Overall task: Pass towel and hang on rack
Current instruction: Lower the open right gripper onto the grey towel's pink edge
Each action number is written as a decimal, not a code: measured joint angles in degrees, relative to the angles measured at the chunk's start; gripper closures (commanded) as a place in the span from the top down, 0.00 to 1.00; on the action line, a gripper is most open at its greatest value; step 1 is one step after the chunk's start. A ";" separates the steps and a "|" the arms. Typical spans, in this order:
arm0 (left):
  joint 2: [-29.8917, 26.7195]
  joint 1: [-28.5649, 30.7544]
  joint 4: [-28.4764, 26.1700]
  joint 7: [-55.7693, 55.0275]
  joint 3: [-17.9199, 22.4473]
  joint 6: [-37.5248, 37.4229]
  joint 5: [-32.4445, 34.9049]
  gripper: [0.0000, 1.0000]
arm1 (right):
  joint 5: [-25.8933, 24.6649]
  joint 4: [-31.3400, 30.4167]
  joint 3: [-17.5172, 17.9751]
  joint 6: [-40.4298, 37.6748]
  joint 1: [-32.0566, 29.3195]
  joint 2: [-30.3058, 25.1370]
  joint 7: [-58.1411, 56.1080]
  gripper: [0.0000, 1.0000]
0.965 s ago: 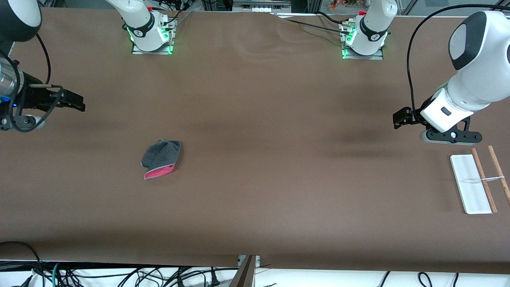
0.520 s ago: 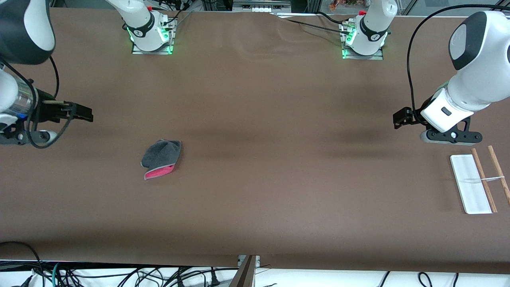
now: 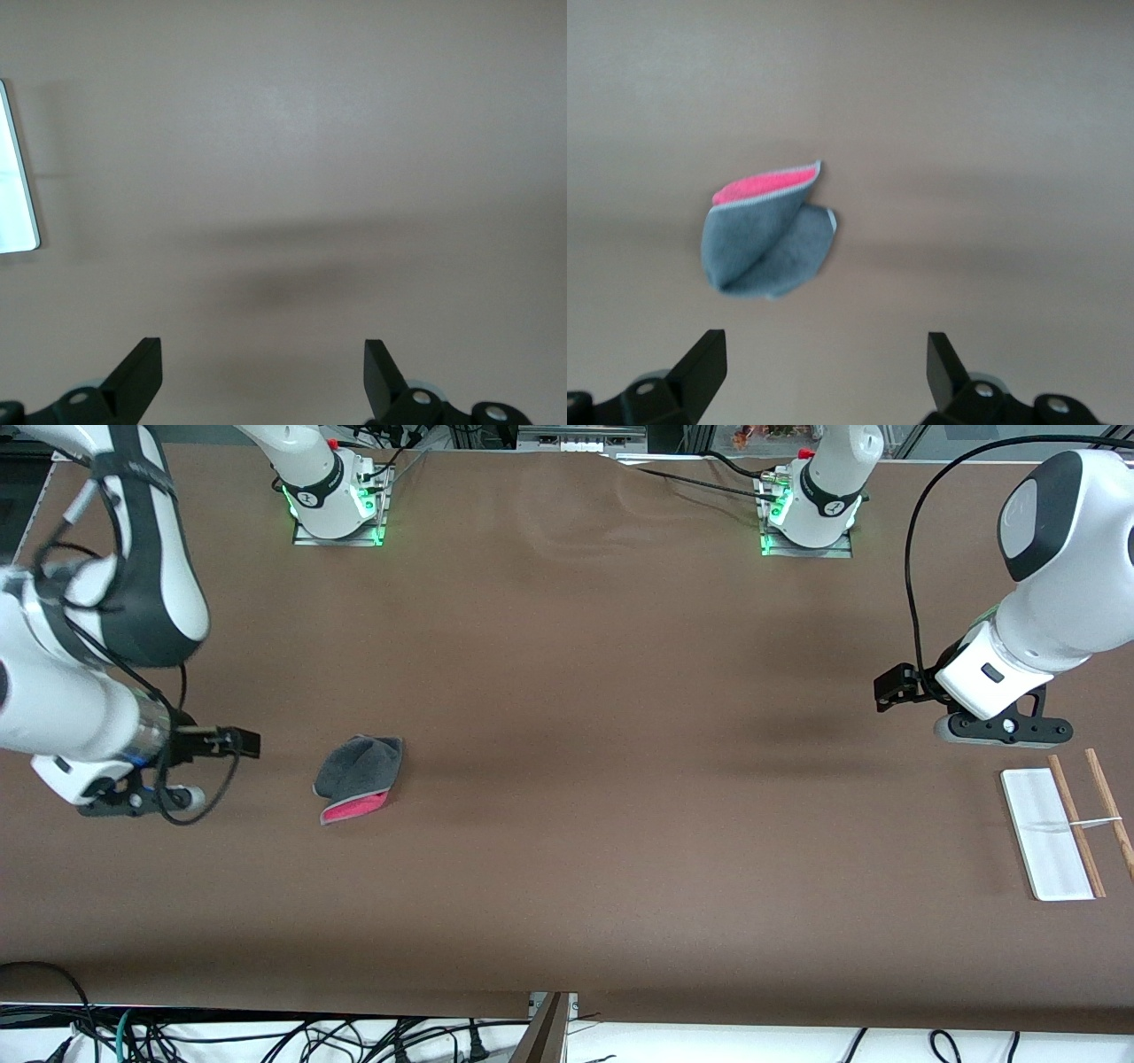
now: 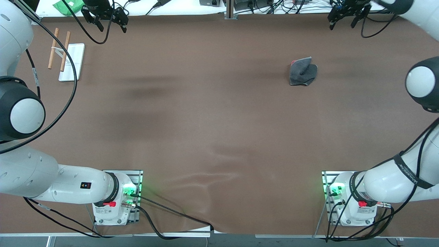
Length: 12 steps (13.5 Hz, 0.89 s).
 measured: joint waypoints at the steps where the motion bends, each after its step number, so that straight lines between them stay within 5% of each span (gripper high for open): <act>1: 0.02 0.00 0.01 0.00 0.00 0.00 0.00 1.00 | 0.01 -0.03 0.00 2.20 0.01 2.08 0.03 1.00; 12: 0.18 0.00 0.06 0.00 0.00 0.00 0.00 1.00 | 3.95 0.04 0.12 19.59 2.20 16.05 2.39 1.00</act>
